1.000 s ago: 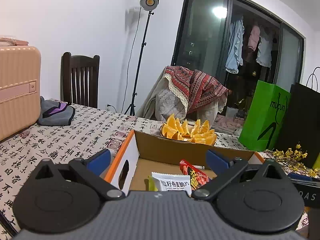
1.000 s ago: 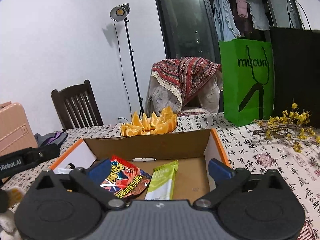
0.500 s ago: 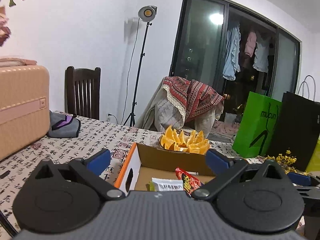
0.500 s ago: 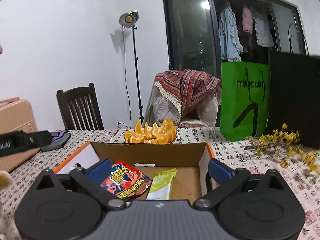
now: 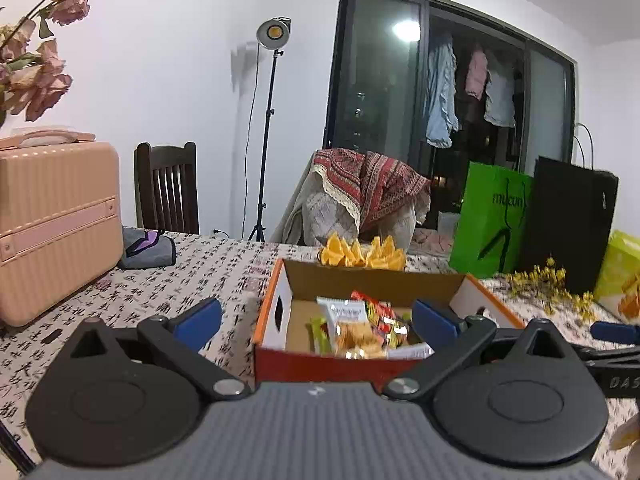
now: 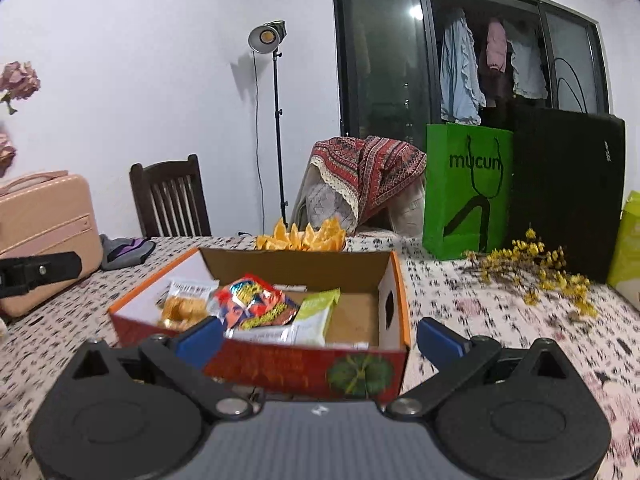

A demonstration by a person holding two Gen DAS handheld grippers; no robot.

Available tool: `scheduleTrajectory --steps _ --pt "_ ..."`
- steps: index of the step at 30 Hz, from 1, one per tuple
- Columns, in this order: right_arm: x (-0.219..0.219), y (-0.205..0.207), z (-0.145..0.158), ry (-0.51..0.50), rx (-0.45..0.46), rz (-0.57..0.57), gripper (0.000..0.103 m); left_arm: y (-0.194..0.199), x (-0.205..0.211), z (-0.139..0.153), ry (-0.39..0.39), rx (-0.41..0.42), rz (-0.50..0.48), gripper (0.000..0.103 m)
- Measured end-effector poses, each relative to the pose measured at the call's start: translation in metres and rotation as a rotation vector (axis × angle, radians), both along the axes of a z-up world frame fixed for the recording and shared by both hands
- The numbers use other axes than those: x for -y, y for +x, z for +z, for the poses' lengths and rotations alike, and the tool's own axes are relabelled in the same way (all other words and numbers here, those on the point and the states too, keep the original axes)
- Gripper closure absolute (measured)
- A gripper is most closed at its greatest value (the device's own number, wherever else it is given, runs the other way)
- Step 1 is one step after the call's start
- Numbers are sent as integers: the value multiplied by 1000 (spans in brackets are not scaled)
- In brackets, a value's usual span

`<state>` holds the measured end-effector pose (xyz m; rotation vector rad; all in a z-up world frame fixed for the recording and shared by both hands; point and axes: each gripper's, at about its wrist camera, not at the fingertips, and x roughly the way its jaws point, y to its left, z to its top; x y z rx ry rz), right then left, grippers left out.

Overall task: Organize snacks
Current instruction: 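Withdraw both tools from the box toward the remaining packets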

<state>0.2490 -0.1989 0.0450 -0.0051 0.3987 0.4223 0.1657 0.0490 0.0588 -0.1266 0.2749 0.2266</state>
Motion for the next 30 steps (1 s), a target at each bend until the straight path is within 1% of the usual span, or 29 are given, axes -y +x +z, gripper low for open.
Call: scheduleTrajectory --steps 6,17,21,27,28,29,30 --pt "17 -29 -15 8 -42 22 0 -24 -2 -17 12 -29 -13 0" --pt "29 -71 -55 -73 -112 16 0 -67 -11 -50 24 -78 -30 0" --pt "41 -72 -70 -97 -156 -13 0 -80 -19 -60 -4 -90 -32 0" --pt "50 -63 -83 -121 -210 -52 0 -85 -26 -70 -22 -113 -24 0" --pt "49 -60 -84 -125 -214 -55 1 -85 -26 -70 -24 -112 -22 0" --pt "49 -57 -85 -130 -218 -54 4 -85 -27 -70 -24 -110 -21 0" --pt "48 -55 -86 -132 -220 -49 9 -86 -27 -70 -25 -107 -21 0"
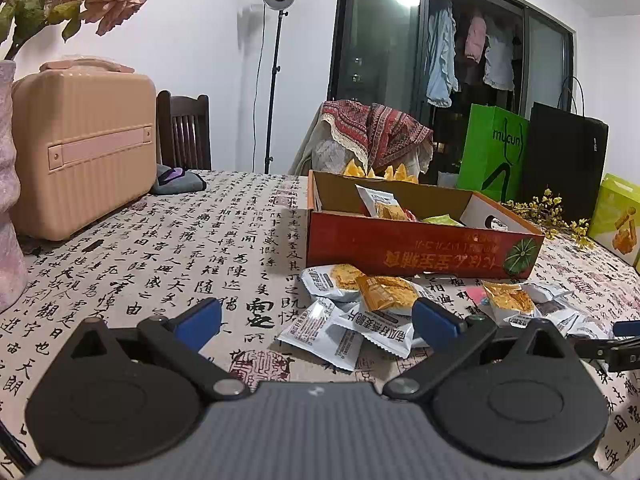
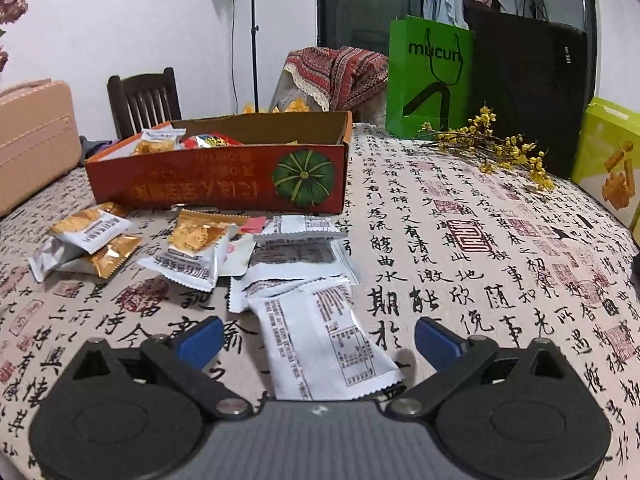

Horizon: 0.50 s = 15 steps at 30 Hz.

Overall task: Organize snacks
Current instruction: 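Withdraw both tools from the box toward the remaining packets, then grasp a white cookie packet with the right tool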

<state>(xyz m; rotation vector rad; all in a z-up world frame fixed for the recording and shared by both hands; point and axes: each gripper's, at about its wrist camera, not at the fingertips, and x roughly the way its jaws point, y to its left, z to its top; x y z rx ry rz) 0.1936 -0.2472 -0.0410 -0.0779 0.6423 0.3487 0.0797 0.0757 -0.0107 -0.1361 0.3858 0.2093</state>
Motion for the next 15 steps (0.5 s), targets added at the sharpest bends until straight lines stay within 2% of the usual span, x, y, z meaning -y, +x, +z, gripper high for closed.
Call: scheduleTrajectory --steps 4,7,9,15 --pt "-3 8 -5 -3 -16 13 22 -1 -1 -1 -8 1 0 0" --pt "-2 7 -4 7 -3 17 36 0 0 -1 -8 0 -4 0" --pt "-1 6 -4 15 5 15 50 1 1 -2 -9 -2 -7 0" --pt "2 0 -2 49 21 22 59 2 3 -3 -8 -7 -11 0"
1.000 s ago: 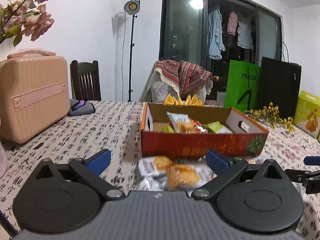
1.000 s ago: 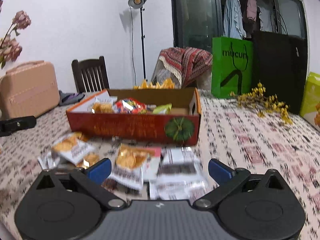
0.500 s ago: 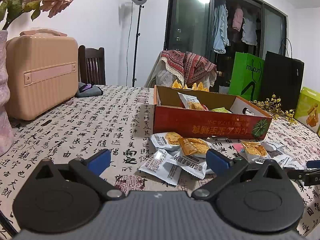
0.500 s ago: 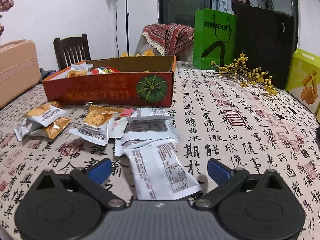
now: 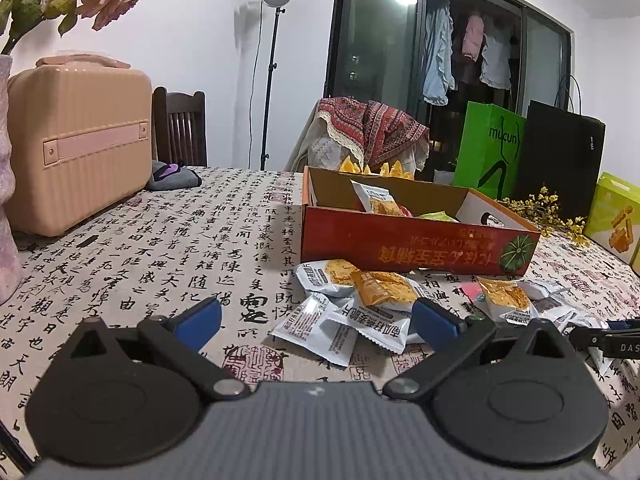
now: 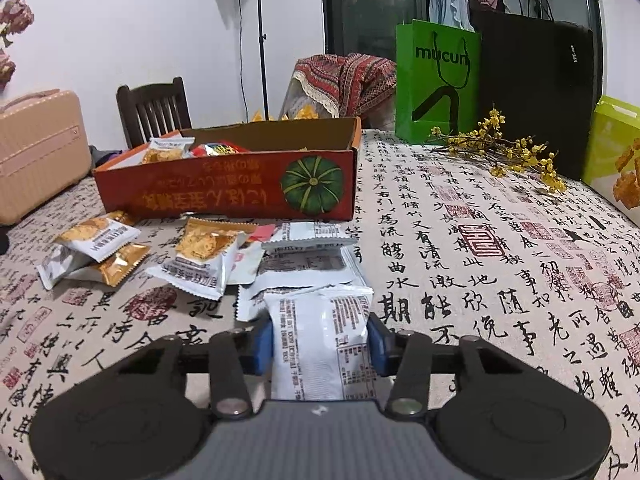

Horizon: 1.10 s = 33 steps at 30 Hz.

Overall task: Organize snacks
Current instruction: 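Grasp a white cookie packet with the right tool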

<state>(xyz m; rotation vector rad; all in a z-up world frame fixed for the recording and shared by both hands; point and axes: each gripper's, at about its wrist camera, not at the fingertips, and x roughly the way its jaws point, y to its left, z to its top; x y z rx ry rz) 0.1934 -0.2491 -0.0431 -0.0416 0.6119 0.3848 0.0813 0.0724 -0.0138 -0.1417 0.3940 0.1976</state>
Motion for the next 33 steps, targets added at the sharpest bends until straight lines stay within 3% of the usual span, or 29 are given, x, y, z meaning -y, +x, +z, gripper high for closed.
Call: scheduleTrajectory --steps 18,33 --pt "-13 -2 32 84 138 21 63 25 3 -6 26 -71 1 0" --pt "-18 22 11 144 79 -18 63 69 -10 -16 112 -194 36 0"
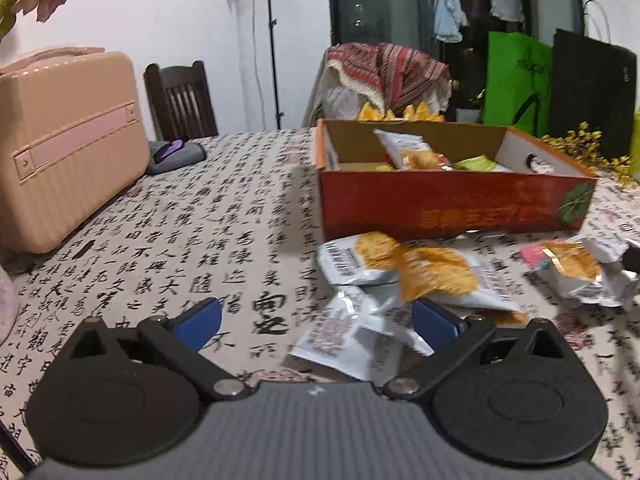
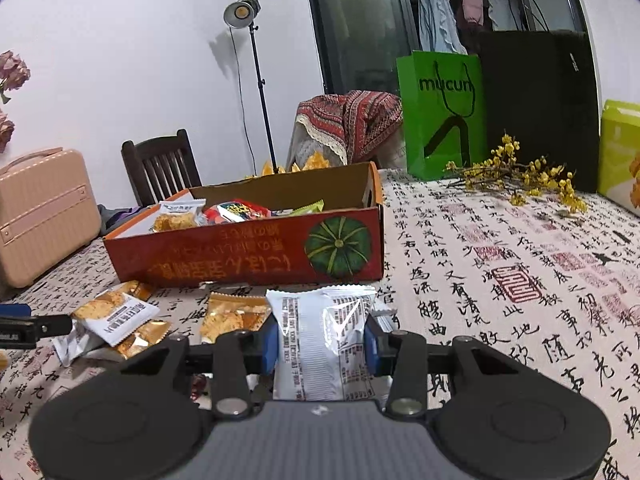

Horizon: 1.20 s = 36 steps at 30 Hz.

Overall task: Organize snacks
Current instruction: 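Grasp a white cookie packet with the left tool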

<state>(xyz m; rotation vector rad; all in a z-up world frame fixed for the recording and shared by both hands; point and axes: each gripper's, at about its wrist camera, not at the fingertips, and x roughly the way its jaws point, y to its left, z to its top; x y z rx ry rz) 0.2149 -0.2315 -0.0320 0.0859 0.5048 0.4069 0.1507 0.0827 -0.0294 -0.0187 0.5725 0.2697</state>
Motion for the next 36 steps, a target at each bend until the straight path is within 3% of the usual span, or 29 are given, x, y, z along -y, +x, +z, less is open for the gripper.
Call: scheduleTrajectory --steps 7,16,21,23,28,36 --pt "-1 5 -3 12 -29 14 63 11 -27 -7 -26 -37 81 0" --pt "-1 4 -3 14 -26 21 63 26 0 -6 28 -63 -60 0" --pt "-1 2 -2 13 -18 28 62 38 4 -17 22 -114 -39 0" --pt "-2 1 -2 12 -14 32 62 37 -1 -17 -5 -105 -31 7" --pt "-2 1 -2 17 -14 35 62 32 -2 -15 -70 -93 -100 48" --pt "-2 -2 -1 11 2 40 62 19 -1 -10 -82 -55 -74 55"
